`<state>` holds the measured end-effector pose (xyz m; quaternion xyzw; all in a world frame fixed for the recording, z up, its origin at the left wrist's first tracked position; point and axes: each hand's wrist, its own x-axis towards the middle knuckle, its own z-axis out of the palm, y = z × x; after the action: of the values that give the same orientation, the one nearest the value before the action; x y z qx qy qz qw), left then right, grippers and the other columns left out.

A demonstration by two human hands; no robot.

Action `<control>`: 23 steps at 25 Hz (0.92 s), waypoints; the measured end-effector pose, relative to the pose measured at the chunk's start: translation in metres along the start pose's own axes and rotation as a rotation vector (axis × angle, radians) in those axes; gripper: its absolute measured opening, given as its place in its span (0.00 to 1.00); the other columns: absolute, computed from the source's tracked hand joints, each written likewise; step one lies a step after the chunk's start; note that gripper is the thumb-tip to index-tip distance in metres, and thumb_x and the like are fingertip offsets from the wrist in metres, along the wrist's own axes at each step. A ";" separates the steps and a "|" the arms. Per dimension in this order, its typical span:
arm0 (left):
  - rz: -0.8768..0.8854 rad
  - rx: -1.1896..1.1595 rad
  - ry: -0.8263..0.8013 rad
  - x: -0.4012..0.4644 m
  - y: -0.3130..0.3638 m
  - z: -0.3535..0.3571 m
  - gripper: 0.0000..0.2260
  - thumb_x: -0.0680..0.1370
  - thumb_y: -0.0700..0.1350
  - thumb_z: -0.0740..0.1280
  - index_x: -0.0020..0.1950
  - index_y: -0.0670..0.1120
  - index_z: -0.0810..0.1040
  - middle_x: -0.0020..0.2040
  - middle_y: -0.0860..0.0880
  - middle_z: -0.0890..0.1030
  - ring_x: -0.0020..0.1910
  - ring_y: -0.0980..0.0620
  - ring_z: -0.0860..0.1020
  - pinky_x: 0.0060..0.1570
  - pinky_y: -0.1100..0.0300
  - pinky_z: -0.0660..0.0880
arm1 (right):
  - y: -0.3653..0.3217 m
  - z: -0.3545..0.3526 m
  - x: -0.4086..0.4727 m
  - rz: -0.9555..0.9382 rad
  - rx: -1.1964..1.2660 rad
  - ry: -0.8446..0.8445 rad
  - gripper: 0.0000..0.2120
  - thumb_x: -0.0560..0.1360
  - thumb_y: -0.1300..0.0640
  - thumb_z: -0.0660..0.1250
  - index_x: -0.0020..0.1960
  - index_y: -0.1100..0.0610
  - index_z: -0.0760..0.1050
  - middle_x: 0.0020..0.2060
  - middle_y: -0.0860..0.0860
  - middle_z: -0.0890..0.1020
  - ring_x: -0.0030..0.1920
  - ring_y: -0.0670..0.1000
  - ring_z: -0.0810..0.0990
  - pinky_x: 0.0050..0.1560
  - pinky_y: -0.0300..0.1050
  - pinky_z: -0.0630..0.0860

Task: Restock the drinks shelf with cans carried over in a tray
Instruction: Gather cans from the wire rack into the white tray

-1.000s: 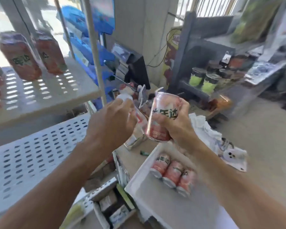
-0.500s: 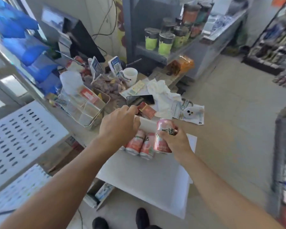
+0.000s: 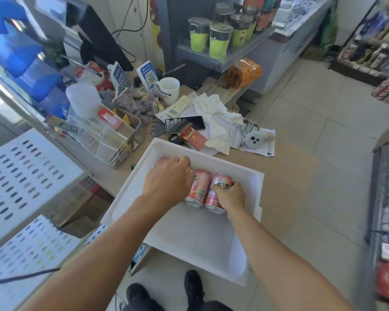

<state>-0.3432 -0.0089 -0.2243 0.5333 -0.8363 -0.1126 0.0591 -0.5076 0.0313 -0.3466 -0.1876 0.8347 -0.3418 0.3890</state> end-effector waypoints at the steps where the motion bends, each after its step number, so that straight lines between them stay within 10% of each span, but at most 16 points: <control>1: -0.002 0.001 0.000 0.000 0.000 0.002 0.12 0.82 0.54 0.55 0.59 0.51 0.73 0.54 0.52 0.79 0.51 0.49 0.78 0.44 0.53 0.77 | 0.000 0.002 0.001 -0.003 -0.010 -0.004 0.28 0.67 0.50 0.77 0.59 0.59 0.70 0.52 0.55 0.80 0.48 0.57 0.81 0.51 0.51 0.79; 14: -0.042 0.000 -0.021 0.002 0.002 0.011 0.13 0.82 0.54 0.56 0.61 0.51 0.73 0.56 0.52 0.79 0.48 0.51 0.79 0.44 0.52 0.80 | -0.014 -0.015 -0.009 -0.115 -0.250 -0.103 0.24 0.78 0.53 0.62 0.70 0.61 0.65 0.60 0.58 0.78 0.53 0.58 0.77 0.47 0.45 0.71; 23: -0.112 -0.014 0.070 0.001 -0.012 -0.016 0.12 0.81 0.54 0.57 0.60 0.52 0.73 0.53 0.53 0.80 0.46 0.50 0.78 0.42 0.54 0.78 | -0.072 -0.031 -0.056 -0.701 -0.350 -0.109 0.26 0.76 0.55 0.63 0.73 0.53 0.63 0.66 0.49 0.71 0.65 0.49 0.70 0.59 0.39 0.67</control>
<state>-0.3297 -0.0163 -0.2119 0.5825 -0.8018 -0.1029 0.0854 -0.4933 0.0262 -0.2516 -0.5426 0.7437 -0.2962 0.2546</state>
